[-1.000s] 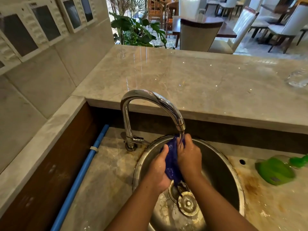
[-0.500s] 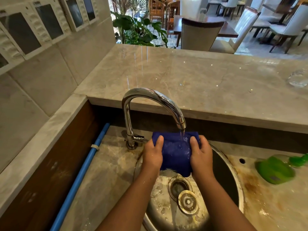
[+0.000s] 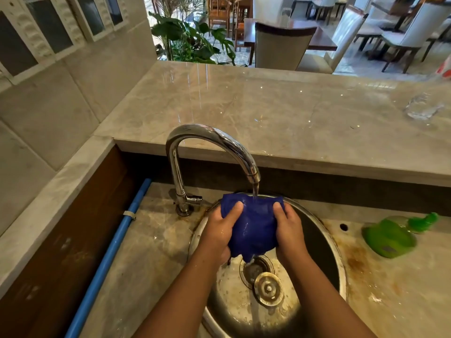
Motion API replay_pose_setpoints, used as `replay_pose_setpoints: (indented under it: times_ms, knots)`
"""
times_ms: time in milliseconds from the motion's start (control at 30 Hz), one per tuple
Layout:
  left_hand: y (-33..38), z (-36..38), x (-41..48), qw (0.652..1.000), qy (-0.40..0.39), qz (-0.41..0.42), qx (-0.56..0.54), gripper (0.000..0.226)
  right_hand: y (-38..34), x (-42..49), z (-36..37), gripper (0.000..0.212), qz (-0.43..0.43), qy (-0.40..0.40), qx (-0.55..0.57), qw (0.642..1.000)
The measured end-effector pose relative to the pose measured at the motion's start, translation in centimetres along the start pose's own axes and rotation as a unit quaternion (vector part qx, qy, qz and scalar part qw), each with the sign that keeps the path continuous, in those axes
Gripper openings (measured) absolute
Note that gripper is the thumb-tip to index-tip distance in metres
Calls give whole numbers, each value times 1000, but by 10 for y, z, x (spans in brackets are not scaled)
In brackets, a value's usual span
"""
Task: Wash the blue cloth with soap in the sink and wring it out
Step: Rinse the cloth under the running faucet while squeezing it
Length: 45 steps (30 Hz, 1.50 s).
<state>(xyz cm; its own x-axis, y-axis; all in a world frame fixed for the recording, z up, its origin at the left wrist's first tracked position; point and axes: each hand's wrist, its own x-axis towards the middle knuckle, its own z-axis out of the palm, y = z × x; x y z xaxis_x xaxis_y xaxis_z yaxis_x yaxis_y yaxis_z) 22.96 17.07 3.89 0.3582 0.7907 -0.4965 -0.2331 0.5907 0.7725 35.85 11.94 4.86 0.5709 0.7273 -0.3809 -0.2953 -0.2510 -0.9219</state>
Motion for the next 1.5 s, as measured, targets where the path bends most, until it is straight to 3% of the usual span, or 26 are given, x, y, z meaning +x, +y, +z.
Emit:
replay_pose_setpoints:
  times_ms: [133, 267, 433, 633, 733, 933, 1067, 1133, 1267, 1500]
  knots:
    - [-8, -5, -1, 996, -54, -3, -64, 49, -4, 0, -6, 19, 32, -45, 28, 998]
    - [-5, -4, 1, 995, -51, 29, -78, 39, -7, -3, -10, 28, 79, -134, 56, 986]
    - [-1, -6, 1, 999, -31, 17, -27, 39, -22, -4, -14, 26, 61, -130, 24, 989]
    - [-13, -2, -9, 972, -142, -67, -176, 75, -40, -15, -10, 31, 42, -213, 64, 974]
    - [-20, 6, -10, 946, -200, -64, -248, 79, -41, -19, -9, 35, 49, -239, 99, 965]
    - [-22, 8, -7, 943, -189, -86, -260, 69, -44, -12, -21, 32, 6, -213, 4, 977]
    - [-18, 1, -9, 959, -162, -111, -206, 34, -47, -2, -24, 22, -30, -202, -109, 973]
    - [-15, -5, -9, 962, -159, -114, -191, 38, -47, 2, -23, 18, -48, -182, -138, 972]
    - [-12, -12, -7, 965, -137, -124, -184, 68, -39, 11, -21, 13, -42, -137, -154, 978]
    - [-16, -12, -12, 966, -117, -149, -175, 47, -23, 32, -15, 6, -12, -126, -213, 969]
